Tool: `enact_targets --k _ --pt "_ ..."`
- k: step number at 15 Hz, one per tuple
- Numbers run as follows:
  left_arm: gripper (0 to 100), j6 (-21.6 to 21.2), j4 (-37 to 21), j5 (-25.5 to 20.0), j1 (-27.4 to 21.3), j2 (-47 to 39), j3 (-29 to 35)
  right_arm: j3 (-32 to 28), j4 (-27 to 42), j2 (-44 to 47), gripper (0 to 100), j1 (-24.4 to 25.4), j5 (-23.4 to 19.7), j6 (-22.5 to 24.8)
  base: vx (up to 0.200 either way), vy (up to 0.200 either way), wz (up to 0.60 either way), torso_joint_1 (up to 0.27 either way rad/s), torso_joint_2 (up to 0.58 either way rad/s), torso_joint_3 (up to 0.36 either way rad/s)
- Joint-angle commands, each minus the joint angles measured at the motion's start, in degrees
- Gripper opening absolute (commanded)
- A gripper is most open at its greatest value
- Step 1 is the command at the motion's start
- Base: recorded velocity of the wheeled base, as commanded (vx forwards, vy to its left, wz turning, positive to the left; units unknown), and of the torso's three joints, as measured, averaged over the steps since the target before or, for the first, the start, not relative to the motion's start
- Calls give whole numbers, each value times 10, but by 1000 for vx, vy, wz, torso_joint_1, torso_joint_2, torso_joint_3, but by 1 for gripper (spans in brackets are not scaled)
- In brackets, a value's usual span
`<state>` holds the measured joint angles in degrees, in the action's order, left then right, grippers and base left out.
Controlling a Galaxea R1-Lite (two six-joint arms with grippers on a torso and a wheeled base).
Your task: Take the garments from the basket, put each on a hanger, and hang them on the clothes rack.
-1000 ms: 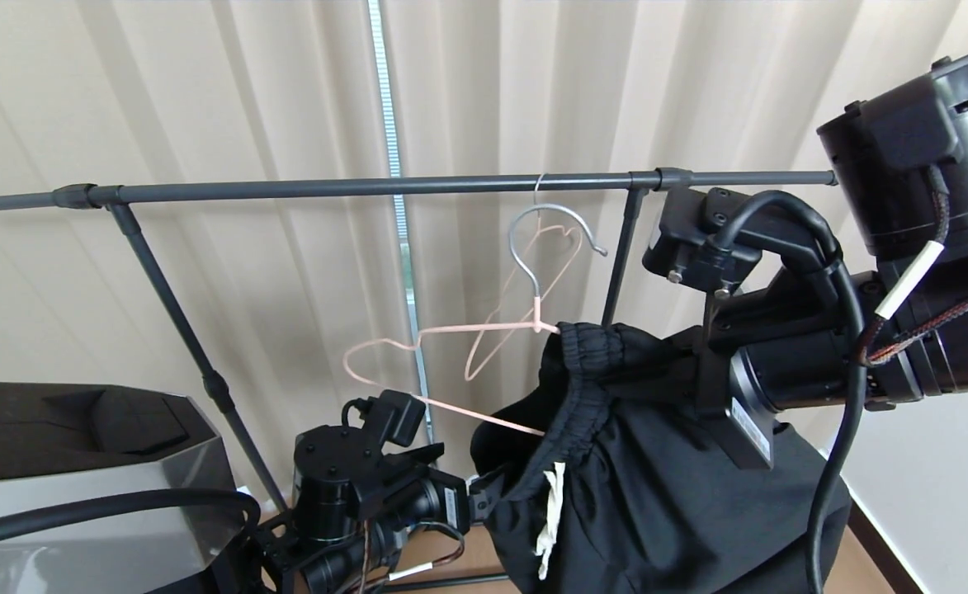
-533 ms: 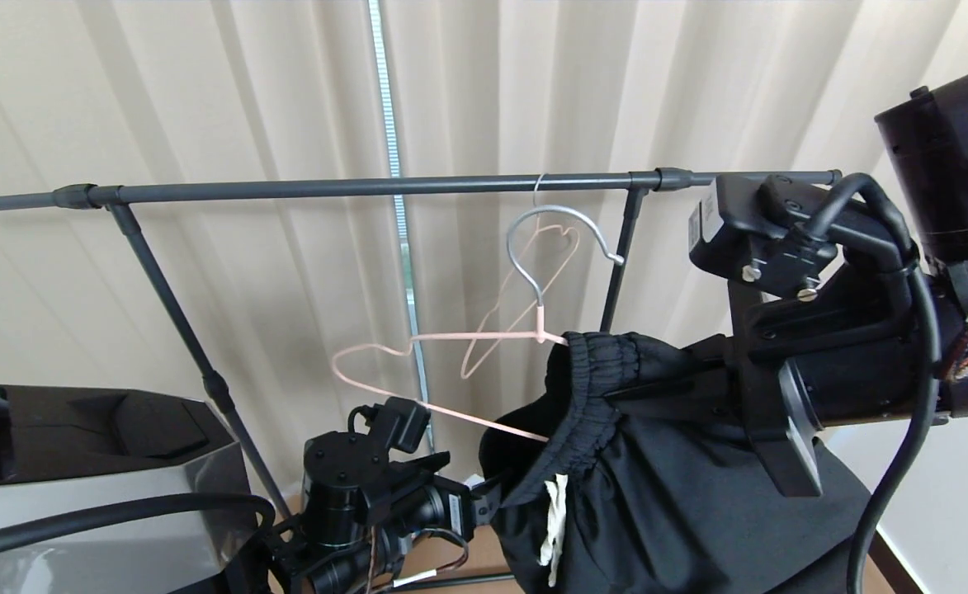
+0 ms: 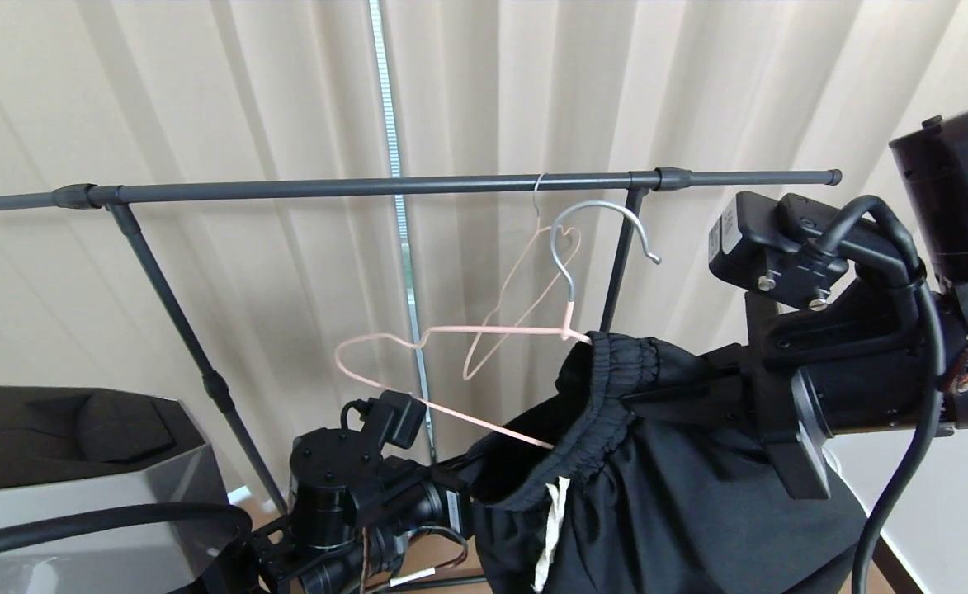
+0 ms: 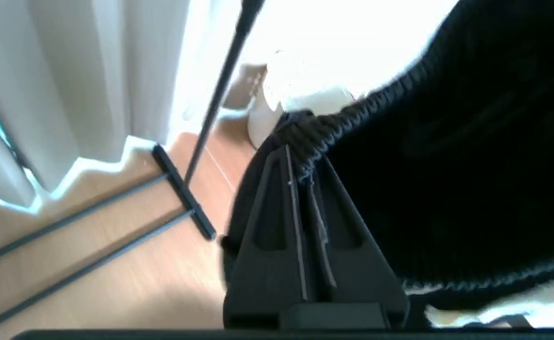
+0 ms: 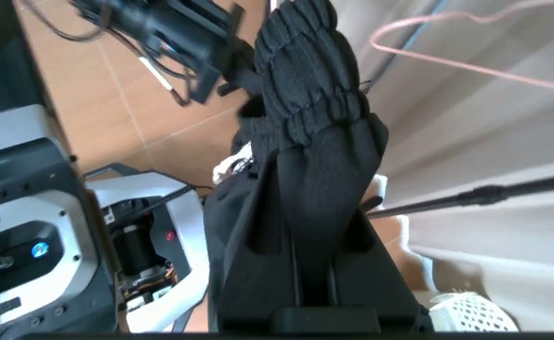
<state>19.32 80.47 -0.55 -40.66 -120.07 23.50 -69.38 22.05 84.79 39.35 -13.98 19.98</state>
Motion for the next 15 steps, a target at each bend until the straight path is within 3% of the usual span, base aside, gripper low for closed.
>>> enact_targets --k 1,2,4,9,15 --pt "0 -3 0 -1 17 26 1 59 -48 -9 0 -33 -1 -12 0 0 0 0 0 0" --pt "0 -3 0 -1 20 26 1 65 -55 -10 0 -35 -1 -14 0 0 0 0 0 0" --pt "0 -15 -1 -2 44 28 5 138 -121 -22 0 -52 -15 -58 0 0 0 0 0 0" --pt "0 -19 -1 -3 63 26 7 246 -212 -48 0 -91 -83 -60 0 0 0 0 0 0" --pt "0 -29 -4 -7 122 25 34 272 -219 -73 0 -108 -85 -58 0 0 0 0 0 0"
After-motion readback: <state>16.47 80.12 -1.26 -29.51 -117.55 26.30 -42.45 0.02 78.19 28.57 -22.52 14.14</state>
